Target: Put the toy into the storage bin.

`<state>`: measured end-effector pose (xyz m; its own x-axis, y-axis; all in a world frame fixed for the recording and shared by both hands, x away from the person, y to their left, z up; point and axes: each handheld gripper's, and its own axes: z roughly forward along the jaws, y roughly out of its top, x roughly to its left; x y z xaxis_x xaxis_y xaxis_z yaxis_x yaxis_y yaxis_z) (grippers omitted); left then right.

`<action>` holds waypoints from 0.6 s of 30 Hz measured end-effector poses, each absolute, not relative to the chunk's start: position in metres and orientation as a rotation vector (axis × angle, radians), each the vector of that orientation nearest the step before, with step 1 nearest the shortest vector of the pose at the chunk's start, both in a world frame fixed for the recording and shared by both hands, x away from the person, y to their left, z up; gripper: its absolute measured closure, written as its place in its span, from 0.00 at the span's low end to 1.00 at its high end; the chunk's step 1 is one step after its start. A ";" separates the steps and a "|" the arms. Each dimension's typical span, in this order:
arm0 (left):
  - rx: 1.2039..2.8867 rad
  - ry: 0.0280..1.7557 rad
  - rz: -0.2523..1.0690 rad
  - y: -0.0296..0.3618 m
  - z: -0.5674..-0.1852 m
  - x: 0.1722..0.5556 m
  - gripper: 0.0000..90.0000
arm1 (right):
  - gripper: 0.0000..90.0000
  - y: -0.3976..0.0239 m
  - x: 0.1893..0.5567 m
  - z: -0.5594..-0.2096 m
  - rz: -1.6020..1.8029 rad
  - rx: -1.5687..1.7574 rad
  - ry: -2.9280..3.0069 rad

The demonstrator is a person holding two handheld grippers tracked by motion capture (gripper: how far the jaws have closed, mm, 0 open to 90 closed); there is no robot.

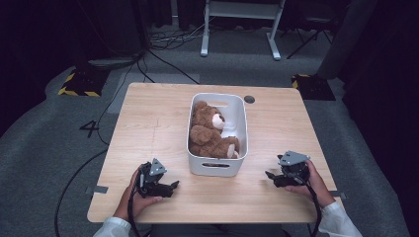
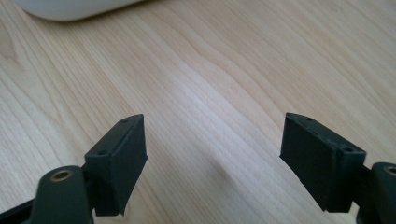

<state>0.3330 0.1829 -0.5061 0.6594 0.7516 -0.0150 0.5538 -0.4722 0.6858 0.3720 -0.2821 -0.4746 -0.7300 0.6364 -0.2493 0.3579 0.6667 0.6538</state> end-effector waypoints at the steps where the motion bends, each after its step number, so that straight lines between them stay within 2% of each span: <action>1: 2.201 1.005 0.379 0.183 -0.506 0.333 0.17 | 0.25 -0.284 0.372 -0.476 0.805 0.770 2.422; 18: 2.202 1.005 0.376 0.183 -0.506 0.333 0.16 | 0.23 -0.314 0.366 -0.494 0.849 0.886 2.407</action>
<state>0.3334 0.1827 -0.5060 0.6602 0.7509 -0.0175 0.5548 -0.4718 0.6853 0.3660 -0.3144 -0.4937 -0.7002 0.6902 -0.1828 0.4228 0.6071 0.6728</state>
